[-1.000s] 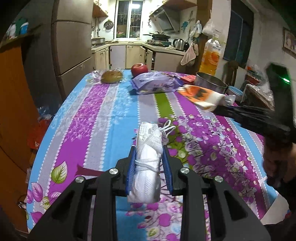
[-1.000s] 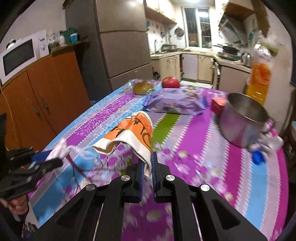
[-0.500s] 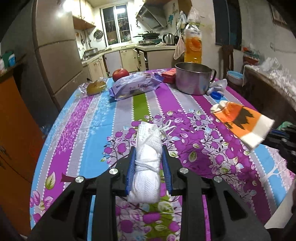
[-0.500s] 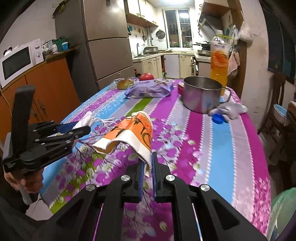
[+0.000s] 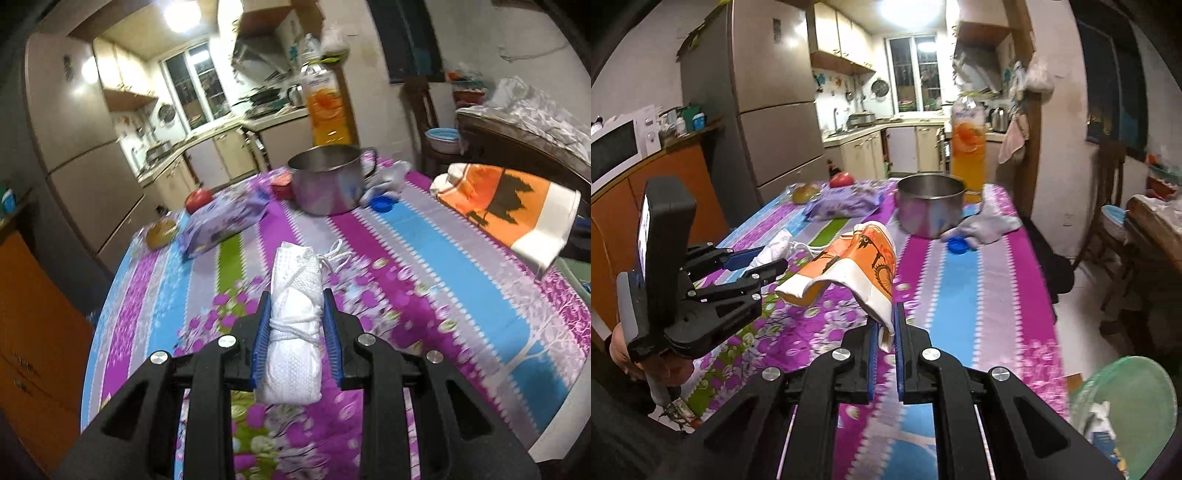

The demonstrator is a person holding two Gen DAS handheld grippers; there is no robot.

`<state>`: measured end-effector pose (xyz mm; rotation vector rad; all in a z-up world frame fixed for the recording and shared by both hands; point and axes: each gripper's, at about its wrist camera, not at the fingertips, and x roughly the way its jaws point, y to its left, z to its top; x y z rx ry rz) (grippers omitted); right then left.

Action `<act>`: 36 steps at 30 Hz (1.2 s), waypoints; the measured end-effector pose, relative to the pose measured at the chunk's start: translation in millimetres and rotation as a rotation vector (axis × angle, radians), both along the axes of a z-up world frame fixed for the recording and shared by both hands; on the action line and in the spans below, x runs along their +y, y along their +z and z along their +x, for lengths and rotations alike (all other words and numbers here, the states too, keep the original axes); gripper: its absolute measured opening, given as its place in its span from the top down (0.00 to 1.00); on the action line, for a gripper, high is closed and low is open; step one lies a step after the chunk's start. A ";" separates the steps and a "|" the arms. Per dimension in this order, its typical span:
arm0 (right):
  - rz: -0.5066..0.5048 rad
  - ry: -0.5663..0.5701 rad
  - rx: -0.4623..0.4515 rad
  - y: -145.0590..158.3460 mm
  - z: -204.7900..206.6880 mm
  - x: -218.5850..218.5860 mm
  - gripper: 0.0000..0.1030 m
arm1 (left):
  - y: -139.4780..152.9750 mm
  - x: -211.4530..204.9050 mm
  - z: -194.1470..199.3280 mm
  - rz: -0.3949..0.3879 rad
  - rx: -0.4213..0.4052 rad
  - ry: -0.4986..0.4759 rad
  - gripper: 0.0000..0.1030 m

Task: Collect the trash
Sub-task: 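Carry the cloth and paper cup in both grippers over the green bin, then open both grippers to drop the cloth and paper cup into the bin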

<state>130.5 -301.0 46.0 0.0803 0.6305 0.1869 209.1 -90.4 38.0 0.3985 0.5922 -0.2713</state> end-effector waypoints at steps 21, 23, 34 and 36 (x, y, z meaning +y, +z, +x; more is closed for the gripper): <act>-0.070 -0.529 0.182 22.4 -114.7 -229.8 0.92 | 2.2 -236.8 -49.7 0.088 0.022 -0.529 0.75; -0.090 -0.571 0.226 18.5 -125.5 -247.3 0.92 | -3.6 -260.9 -54.0 0.096 0.068 -0.600 0.75; -0.154 -0.678 0.397 -12.6 -149.9 -287.5 0.92 | -28.9 -342.4 -74.6 0.136 0.293 -0.899 0.75; -0.165 -0.683 0.419 -16.1 -150.7 -287.9 0.91 | -31.1 -350.8 -78.4 0.148 0.303 -0.927 0.75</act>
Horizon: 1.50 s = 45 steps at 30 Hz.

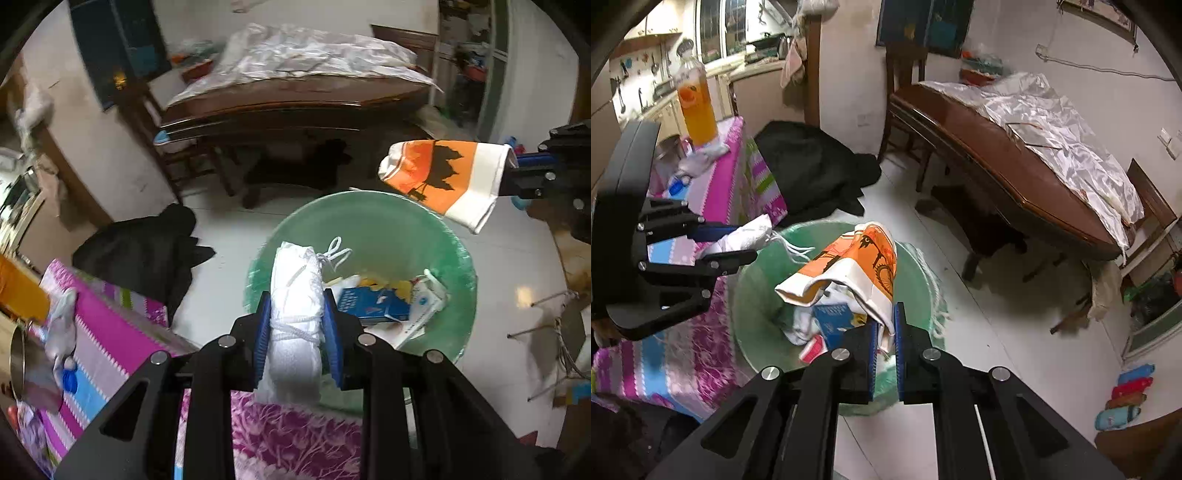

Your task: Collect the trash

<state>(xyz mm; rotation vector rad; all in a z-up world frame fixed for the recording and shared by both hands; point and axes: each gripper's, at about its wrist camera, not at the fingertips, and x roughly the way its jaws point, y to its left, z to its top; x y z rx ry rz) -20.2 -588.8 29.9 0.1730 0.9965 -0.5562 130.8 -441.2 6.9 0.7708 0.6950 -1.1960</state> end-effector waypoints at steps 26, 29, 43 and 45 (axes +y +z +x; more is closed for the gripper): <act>0.064 -0.016 -0.013 -16.9 1.7 8.7 0.58 | -1.9 -0.8 -21.1 -0.021 -0.090 -0.015 0.34; 0.066 -0.029 -0.012 -17.4 0.2 15.5 0.54 | 0.0 6.9 -24.6 -0.048 -0.106 -0.010 0.33; 0.093 -0.228 -0.335 -8.7 -54.6 53.9 0.05 | 24.2 76.6 -37.9 -0.258 -0.185 0.098 0.06; 0.079 -0.243 -0.310 -12.2 -57.1 63.1 0.05 | 27.5 89.0 -37.4 -0.289 -0.184 0.118 0.06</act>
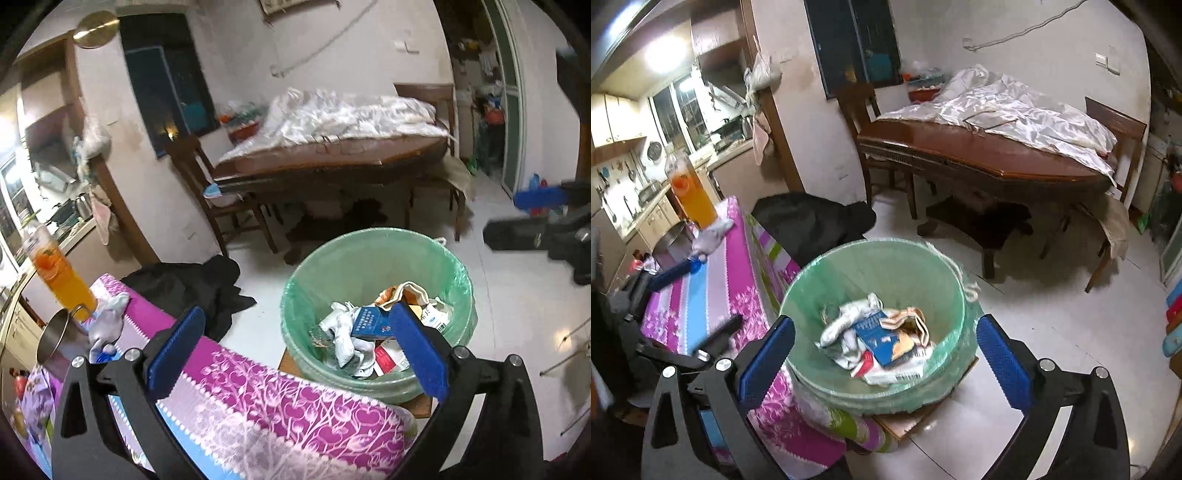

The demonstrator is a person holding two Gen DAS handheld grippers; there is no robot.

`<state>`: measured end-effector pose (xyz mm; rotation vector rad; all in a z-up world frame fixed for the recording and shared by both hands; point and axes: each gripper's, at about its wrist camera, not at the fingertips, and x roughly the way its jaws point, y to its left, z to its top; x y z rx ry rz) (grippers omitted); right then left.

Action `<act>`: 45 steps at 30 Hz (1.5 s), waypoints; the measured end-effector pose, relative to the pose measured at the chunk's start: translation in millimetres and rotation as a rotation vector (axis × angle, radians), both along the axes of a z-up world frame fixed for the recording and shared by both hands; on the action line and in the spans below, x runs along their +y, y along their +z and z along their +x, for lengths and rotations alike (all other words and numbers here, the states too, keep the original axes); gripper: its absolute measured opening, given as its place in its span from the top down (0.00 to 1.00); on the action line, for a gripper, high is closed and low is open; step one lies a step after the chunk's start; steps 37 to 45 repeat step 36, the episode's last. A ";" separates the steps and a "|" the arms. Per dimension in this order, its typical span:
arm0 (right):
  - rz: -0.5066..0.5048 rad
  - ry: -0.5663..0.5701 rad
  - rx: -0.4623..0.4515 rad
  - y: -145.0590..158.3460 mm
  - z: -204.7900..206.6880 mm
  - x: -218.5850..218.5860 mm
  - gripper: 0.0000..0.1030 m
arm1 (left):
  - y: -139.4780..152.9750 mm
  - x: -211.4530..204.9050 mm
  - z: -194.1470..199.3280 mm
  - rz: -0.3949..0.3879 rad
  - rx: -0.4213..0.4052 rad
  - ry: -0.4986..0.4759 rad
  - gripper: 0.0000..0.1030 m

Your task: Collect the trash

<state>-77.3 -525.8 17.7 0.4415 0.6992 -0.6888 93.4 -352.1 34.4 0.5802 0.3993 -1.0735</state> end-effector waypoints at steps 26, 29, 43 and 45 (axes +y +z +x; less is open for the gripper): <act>-0.351 -0.280 -0.074 -20.6 -40.3 89.6 0.05 | -2.0 70.3 -17.2 -0.153 0.106 0.091 0.10; -0.364 -0.277 -0.070 -20.3 -40.4 93.8 0.05 | 0.7 72.2 -23.3 -0.157 0.101 0.091 0.10; -0.398 -0.295 -0.054 -14.9 -51.8 103.9 0.05 | 2.3 76.9 -34.7 -0.155 0.094 0.089 0.06; -0.398 -0.295 -0.054 -14.9 -51.8 103.9 0.05 | 2.3 76.9 -34.7 -0.155 0.094 0.089 0.06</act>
